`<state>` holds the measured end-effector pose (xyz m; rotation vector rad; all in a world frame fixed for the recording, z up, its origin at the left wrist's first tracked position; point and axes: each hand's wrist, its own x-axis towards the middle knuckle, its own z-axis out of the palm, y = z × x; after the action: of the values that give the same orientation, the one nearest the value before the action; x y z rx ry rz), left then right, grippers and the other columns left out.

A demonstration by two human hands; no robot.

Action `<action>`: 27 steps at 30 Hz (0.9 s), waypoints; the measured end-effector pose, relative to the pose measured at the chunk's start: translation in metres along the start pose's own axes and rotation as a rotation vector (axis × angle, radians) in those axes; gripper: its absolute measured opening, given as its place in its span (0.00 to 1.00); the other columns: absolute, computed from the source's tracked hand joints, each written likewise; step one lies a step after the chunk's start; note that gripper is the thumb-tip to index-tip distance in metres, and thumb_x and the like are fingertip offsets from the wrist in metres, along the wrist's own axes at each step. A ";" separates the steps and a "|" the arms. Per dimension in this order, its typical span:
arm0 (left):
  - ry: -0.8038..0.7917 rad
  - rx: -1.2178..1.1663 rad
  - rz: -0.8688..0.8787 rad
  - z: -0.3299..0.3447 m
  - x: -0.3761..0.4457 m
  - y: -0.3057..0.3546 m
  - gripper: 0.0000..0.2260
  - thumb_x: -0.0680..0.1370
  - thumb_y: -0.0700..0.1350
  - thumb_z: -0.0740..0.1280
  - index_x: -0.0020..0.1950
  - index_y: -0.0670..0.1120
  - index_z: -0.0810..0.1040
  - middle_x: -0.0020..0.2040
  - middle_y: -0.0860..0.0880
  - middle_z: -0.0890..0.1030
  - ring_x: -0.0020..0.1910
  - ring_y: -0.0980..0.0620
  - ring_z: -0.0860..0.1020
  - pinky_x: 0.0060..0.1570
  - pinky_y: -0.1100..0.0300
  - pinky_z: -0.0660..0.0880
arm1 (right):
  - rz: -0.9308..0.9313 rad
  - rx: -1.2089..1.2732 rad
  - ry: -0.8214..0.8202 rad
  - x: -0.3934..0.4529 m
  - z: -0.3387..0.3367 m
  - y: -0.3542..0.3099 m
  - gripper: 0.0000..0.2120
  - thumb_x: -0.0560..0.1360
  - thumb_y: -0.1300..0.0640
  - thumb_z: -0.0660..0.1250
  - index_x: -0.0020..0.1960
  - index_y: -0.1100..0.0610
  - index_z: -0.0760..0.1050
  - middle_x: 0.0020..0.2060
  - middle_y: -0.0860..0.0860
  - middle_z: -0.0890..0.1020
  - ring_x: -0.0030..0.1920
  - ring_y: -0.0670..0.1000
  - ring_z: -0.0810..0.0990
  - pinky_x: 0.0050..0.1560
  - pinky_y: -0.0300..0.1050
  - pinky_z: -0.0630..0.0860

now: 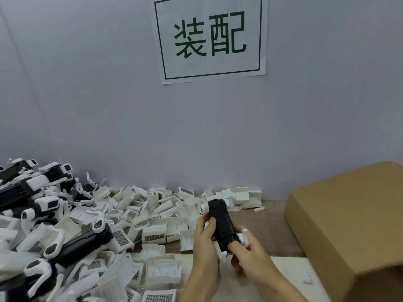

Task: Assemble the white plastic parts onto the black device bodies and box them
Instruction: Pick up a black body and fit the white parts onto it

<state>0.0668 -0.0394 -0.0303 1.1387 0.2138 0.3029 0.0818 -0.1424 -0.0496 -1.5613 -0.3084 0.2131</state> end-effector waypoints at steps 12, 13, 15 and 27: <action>0.005 0.042 -0.016 0.000 0.001 -0.001 0.11 0.85 0.46 0.59 0.60 0.47 0.80 0.51 0.42 0.85 0.47 0.42 0.80 0.36 0.55 0.72 | 0.074 0.158 -0.036 0.004 -0.001 0.004 0.16 0.80 0.64 0.61 0.60 0.46 0.77 0.29 0.49 0.78 0.28 0.49 0.71 0.31 0.42 0.72; 0.010 0.032 -0.024 0.000 0.001 -0.002 0.11 0.85 0.46 0.59 0.60 0.47 0.79 0.51 0.42 0.85 0.47 0.41 0.80 0.36 0.54 0.73 | 0.077 0.155 -0.039 0.004 -0.001 0.004 0.16 0.80 0.64 0.60 0.60 0.46 0.77 0.30 0.48 0.79 0.28 0.49 0.71 0.31 0.42 0.71; 0.007 0.002 -0.032 -0.001 0.002 -0.002 0.11 0.85 0.46 0.59 0.61 0.46 0.79 0.49 0.41 0.86 0.47 0.40 0.80 0.38 0.53 0.73 | 0.079 0.154 -0.050 0.004 -0.001 0.004 0.18 0.80 0.64 0.60 0.60 0.45 0.77 0.31 0.48 0.79 0.29 0.49 0.71 0.32 0.42 0.71; -0.008 0.046 -0.003 0.000 0.002 -0.001 0.11 0.85 0.47 0.60 0.65 0.49 0.77 0.59 0.40 0.83 0.56 0.39 0.80 0.42 0.57 0.75 | 0.067 0.063 -0.001 0.004 0.002 0.003 0.12 0.80 0.58 0.61 0.59 0.43 0.76 0.33 0.51 0.81 0.27 0.49 0.71 0.27 0.40 0.69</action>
<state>0.0690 -0.0387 -0.0310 1.1849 0.2160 0.2920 0.0848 -0.1394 -0.0520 -1.5099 -0.2485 0.2735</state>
